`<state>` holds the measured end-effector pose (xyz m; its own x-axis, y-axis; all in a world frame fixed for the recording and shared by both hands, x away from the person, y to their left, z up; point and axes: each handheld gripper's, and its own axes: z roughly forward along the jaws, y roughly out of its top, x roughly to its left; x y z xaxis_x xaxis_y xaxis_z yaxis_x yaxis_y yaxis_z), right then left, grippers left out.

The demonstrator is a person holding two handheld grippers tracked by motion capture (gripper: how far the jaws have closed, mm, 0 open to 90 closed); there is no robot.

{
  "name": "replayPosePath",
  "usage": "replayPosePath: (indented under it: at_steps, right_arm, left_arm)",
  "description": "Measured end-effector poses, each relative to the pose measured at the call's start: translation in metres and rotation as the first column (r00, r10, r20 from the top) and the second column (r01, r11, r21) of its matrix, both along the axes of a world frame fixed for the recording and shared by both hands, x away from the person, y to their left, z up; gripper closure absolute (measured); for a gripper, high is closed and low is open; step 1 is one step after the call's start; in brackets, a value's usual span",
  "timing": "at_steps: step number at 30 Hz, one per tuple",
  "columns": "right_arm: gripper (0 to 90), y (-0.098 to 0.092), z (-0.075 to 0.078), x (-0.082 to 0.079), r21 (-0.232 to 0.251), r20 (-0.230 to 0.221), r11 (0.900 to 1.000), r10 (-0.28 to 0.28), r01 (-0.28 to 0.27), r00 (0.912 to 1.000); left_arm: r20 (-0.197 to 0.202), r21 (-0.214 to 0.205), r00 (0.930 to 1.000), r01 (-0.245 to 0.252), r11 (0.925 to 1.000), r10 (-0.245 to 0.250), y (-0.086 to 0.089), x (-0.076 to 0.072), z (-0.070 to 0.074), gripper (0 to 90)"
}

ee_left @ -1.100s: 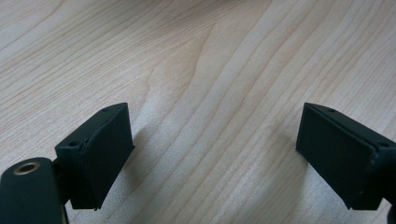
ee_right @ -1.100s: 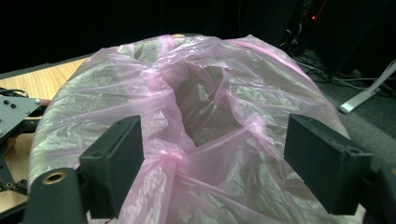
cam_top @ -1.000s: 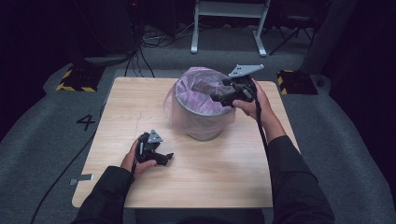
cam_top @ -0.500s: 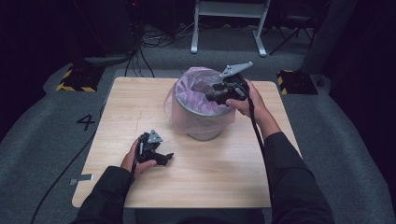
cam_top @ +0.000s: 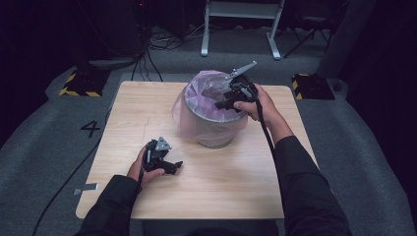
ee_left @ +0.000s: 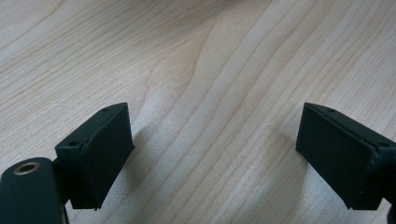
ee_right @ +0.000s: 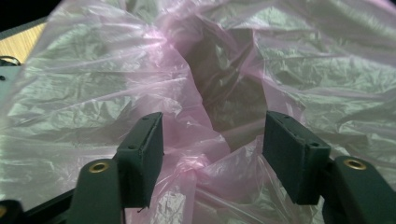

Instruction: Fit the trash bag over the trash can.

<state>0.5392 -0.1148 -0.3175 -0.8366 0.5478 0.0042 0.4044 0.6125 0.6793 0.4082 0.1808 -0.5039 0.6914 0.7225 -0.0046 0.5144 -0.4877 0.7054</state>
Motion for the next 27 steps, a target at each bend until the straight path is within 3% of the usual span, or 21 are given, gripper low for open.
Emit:
replayPosePath:
  at_steps: [5,15,27]
  right_arm:
    - [33.7,0.0015,-0.0034,0.004,-0.034,-0.036,0.9994,-0.01,0.008,0.9993]
    - [26.9,0.0043,-0.0062,0.0049,-0.102,-0.059,0.9948,-0.005,-0.001,0.9983]
    - [23.6,0.0071,-0.0107,0.0065,-0.137,-0.091,0.9905,-0.021,0.008,0.9957]
  left_arm:
    - [0.0,0.0,1.0,0.0,1.0,0.0,0.0,0.0,0.0,10.8]
    - [0.0,0.0,1.0,0.0,1.0,0.0,0.0,0.0,0.0,10.8]
    - [0.0,0.0,1.0,0.0,1.0,0.0,0.0,0.0,0.0,10.7]
